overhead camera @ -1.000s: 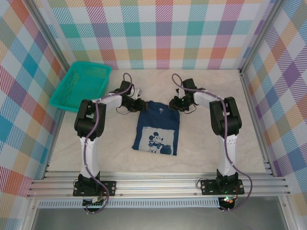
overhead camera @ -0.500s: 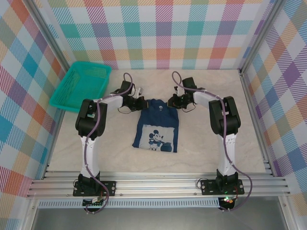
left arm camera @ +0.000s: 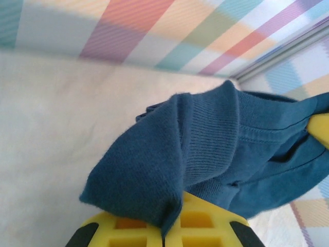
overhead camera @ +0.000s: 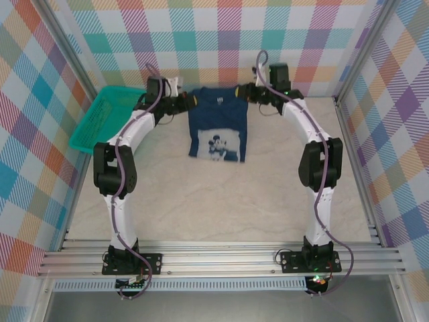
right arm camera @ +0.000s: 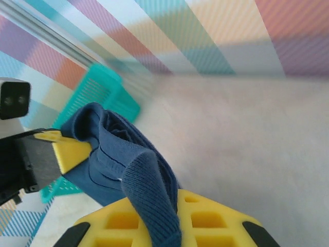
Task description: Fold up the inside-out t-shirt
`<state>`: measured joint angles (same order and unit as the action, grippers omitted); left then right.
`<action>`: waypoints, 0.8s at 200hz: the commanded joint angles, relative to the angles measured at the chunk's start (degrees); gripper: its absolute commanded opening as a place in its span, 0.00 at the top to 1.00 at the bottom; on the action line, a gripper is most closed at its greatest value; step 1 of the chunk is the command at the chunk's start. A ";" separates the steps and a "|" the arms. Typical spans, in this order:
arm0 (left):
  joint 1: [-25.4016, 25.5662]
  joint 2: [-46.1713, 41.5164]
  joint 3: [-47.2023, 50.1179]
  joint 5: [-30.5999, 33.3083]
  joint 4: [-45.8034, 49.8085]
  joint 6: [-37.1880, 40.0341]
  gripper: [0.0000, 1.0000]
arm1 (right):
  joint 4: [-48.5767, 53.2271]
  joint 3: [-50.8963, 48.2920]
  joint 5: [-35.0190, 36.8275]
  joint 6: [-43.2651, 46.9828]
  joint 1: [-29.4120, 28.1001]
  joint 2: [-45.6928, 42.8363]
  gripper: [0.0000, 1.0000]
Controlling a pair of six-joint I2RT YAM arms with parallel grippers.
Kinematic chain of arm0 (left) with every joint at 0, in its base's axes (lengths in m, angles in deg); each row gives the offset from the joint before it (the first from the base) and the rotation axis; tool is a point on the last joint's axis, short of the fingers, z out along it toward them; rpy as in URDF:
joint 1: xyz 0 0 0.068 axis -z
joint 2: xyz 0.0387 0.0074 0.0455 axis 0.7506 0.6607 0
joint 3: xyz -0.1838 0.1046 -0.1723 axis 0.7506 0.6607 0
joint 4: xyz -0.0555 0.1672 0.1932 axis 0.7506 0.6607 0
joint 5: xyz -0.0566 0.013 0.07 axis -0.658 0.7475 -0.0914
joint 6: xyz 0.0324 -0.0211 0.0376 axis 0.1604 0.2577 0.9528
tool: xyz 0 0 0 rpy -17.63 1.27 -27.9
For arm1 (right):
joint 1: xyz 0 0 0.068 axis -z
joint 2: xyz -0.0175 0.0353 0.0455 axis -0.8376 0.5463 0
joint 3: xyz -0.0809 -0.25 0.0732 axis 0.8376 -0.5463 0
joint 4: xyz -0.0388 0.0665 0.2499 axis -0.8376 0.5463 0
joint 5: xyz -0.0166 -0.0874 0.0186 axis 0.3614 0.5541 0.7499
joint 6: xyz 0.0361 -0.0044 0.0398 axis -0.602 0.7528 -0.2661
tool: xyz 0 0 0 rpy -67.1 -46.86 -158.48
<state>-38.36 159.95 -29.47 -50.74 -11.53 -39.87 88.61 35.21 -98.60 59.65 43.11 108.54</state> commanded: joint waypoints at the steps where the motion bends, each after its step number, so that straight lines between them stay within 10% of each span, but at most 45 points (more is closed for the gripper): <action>1: -0.53 -5.61 -3.02 -1.12 3.05 1.86 1.00 | 1.90 4.03 -3.72 1.79 0.16 -3.50 0.99; 105: 6.83 -30.98 50.71 0.54 -15.09 -5.40 1.00 | -8.36 -50.34 -3.30 1.47 -4.66 -31.87 0.98; 160: 8.63 -31.09 55.26 9.27 -14.53 -6.98 1.00 | -4.34 -48.29 2.63 3.21 -4.94 -24.89 0.97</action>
<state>-29.55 129.62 25.61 -47.22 -22.64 -45.57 83.80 -17.79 -98.99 60.90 37.84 79.34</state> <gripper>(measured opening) 0.058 0.122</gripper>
